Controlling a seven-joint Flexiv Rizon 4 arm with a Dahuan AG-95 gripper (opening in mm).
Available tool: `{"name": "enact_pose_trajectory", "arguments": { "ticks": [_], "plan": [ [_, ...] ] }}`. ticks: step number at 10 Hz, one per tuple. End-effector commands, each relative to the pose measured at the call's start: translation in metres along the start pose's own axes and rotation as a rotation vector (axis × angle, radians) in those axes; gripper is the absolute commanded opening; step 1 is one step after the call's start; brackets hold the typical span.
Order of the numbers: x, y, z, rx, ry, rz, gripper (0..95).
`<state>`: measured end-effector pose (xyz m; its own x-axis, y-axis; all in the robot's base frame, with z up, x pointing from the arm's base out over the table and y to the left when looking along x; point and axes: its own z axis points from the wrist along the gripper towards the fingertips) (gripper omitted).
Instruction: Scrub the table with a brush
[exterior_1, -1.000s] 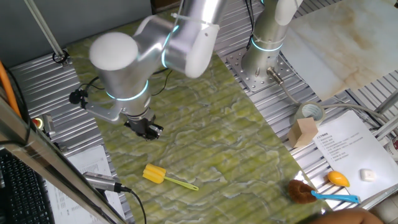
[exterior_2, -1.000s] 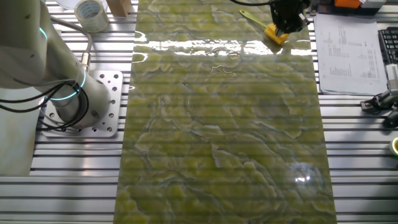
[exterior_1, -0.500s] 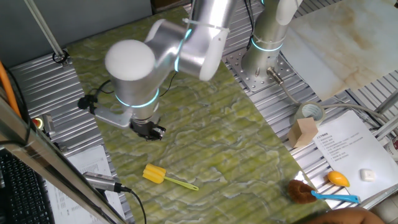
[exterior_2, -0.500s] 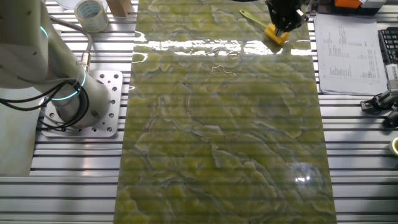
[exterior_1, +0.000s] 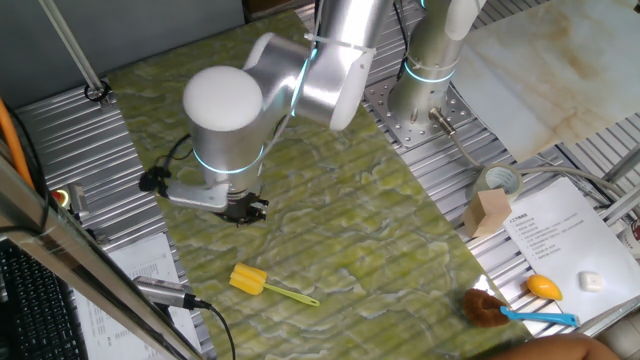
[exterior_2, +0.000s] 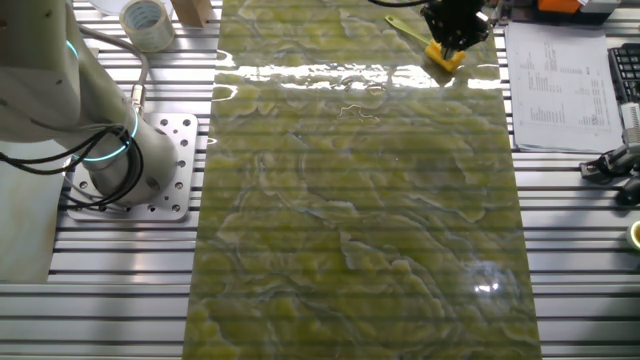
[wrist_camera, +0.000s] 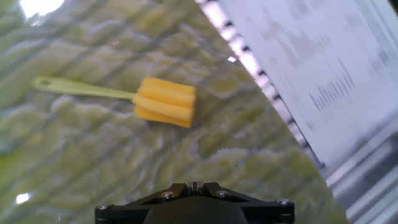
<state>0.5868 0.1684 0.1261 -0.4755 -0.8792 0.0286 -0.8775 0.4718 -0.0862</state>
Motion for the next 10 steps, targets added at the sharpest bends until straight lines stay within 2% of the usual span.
{"name": "enact_pose_trajectory", "arguments": {
  "ticks": [1,2,3,5,6,8,9,10],
  "plan": [
    [-0.024,0.022,0.008,-0.117,-0.130,-0.329,0.0],
    [-0.034,0.033,0.010,-0.129,-0.171,-0.398,0.0],
    [-0.041,0.041,0.011,-0.129,-0.184,-0.430,0.0],
    [-0.050,0.052,0.012,-0.125,-0.190,-0.471,0.0],
    [-0.049,0.047,0.009,-0.117,-0.180,-0.534,19.0],
    [-0.048,0.044,0.009,-0.109,-0.161,-0.594,19.0],
    [-0.048,0.044,0.009,-0.108,-0.178,-0.638,19.0],
    [-0.048,0.044,0.009,-0.103,-0.174,-0.674,19.0]
  ]
}}
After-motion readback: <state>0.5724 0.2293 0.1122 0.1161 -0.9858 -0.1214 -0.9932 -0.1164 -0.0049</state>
